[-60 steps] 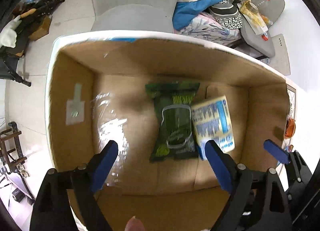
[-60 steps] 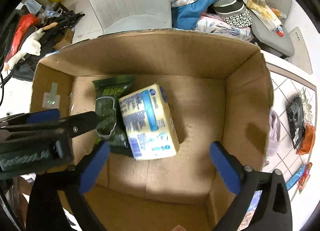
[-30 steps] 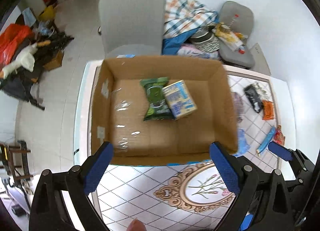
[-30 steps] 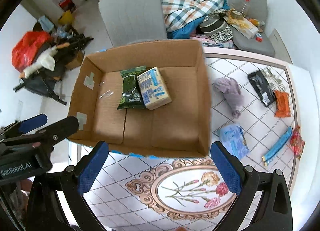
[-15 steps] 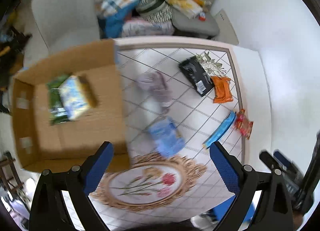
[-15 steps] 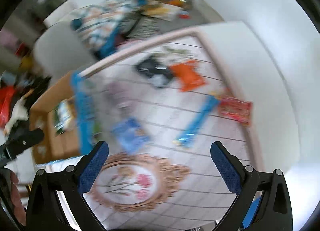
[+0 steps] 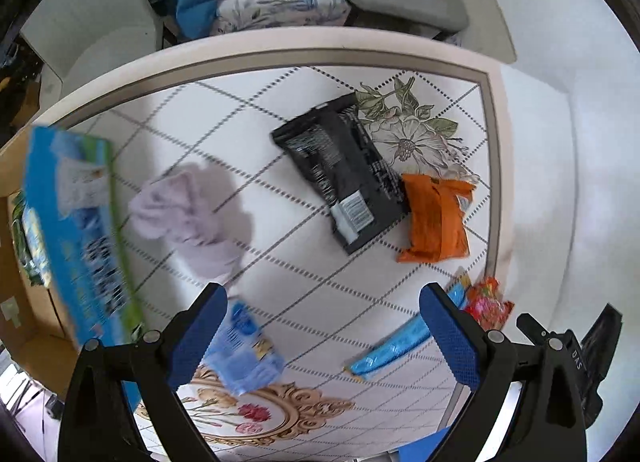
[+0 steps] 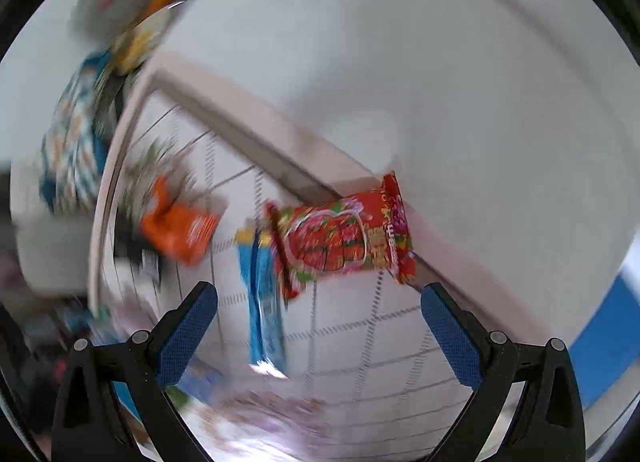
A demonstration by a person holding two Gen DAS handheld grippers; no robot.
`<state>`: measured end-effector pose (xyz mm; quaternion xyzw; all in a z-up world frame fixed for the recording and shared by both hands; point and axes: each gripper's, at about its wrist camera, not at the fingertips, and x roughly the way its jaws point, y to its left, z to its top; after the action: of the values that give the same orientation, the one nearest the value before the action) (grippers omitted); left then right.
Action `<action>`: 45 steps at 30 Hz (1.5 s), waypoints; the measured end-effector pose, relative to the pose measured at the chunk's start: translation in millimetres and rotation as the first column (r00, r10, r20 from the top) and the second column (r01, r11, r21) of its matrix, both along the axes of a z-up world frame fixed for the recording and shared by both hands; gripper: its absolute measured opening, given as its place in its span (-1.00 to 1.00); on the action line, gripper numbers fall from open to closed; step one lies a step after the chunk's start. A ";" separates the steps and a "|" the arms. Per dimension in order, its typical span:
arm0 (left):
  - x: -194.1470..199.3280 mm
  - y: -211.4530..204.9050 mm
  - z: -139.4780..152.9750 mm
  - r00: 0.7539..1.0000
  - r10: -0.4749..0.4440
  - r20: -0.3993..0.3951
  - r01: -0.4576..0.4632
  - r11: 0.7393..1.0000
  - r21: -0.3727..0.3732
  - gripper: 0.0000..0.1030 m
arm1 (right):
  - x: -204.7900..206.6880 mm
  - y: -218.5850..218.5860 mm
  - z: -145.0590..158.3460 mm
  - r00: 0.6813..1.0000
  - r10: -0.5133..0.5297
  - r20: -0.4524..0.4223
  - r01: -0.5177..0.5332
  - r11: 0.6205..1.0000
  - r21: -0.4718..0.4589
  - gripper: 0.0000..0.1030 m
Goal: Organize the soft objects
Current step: 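Grasp the black snack bag with left tool while right grasps red candy bag, then carry both bags into the box and open both tools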
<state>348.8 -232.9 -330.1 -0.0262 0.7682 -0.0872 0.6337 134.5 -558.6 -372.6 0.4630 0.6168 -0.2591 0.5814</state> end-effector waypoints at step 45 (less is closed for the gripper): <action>21.5 -31.7 -93.9 0.963 -0.270 0.023 0.263 0.952 0.160 0.17 | 33.8 50.0 -80.8 0.890 0.356 -0.284 -0.410 0.898 -0.159 0.26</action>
<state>370.2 -264.6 -424.1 0.1291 0.7547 -0.1122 0.6334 168.3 -508.5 -453.4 0.2300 0.7325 -0.2596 0.5858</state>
